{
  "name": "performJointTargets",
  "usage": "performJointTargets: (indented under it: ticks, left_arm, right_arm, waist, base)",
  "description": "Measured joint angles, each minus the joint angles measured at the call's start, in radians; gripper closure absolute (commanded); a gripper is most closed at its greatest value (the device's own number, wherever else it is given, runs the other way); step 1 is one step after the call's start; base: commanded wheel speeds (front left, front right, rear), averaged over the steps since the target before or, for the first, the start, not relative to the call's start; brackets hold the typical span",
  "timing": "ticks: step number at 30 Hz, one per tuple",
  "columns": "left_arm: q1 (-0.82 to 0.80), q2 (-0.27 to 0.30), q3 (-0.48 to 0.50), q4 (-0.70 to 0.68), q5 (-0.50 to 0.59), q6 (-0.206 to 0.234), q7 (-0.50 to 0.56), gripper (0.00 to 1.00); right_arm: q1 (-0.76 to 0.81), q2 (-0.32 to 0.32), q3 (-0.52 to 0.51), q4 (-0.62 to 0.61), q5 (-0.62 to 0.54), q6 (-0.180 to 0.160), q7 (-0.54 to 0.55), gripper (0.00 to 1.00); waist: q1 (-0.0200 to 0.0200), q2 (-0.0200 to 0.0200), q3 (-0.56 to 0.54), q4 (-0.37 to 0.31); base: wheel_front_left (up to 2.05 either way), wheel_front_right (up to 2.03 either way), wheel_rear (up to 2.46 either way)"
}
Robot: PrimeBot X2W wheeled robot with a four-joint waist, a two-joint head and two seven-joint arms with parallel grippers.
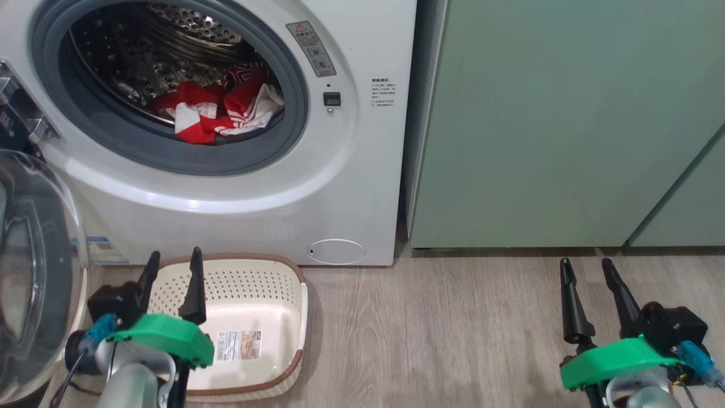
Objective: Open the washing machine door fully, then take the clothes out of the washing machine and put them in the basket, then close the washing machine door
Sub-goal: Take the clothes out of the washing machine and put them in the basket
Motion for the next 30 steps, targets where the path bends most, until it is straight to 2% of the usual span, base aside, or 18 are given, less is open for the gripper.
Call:
performJointTargets:
  ticks: [4,8,12,17,18,22,30]
  left_arm:
    - [-0.001,0.000,-0.006,0.037,0.007,0.000,0.000,0.00]
    - [-0.039,0.009,-0.045,0.136,0.005,0.000,0.004,0.00]
    - [-0.156,0.031,-0.084,0.208,-0.048,0.000,0.081,0.00]
    - [-0.364,0.087,-0.120,0.261,-0.105,0.000,0.203,0.00]
    - [-0.439,0.114,-0.140,0.282,-0.119,0.000,0.258,0.00]
    - [-0.572,0.163,-0.170,0.322,-0.149,0.000,0.361,0.00]
    - [-0.844,0.267,-0.179,0.359,-0.207,0.000,0.481,0.00]
  right_arm:
    - [0.000,0.000,0.003,0.000,0.000,0.000,0.000,0.00]
    - [-0.001,0.000,0.009,0.000,0.000,0.000,0.000,0.00]
    - [-0.026,0.000,0.013,-0.004,0.000,0.000,0.000,0.00]
    - [-0.100,0.000,0.019,-0.021,0.000,0.000,0.000,0.00]
    - [-0.126,0.000,0.020,-0.025,0.000,0.000,0.000,0.00]
    - [-0.166,0.000,0.021,-0.034,0.000,0.000,0.000,0.00]
    - [-0.270,0.000,0.022,-0.067,0.000,0.000,0.000,0.00]
  waist:
    - [0.0000,0.0000,0.008,-0.004]
    - [0.0000,0.0000,0.028,-0.011]
    - [0.0000,0.0000,0.071,-0.020]
    - [0.0000,0.0000,0.153,-0.039]
    - [0.0000,0.0000,0.190,-0.049]
    - [0.0000,0.0000,0.266,-0.067]
    - [0.0000,-0.0001,0.412,-0.105]
  base:
    - [0.00,0.00,0.00]
    - [0.00,0.00,0.00]
    - [0.00,0.00,0.00]
    - [0.00,0.00,0.00]
    - [0.00,0.00,0.00]
    - [0.00,0.00,0.00]
    - [0.00,0.00,0.00]
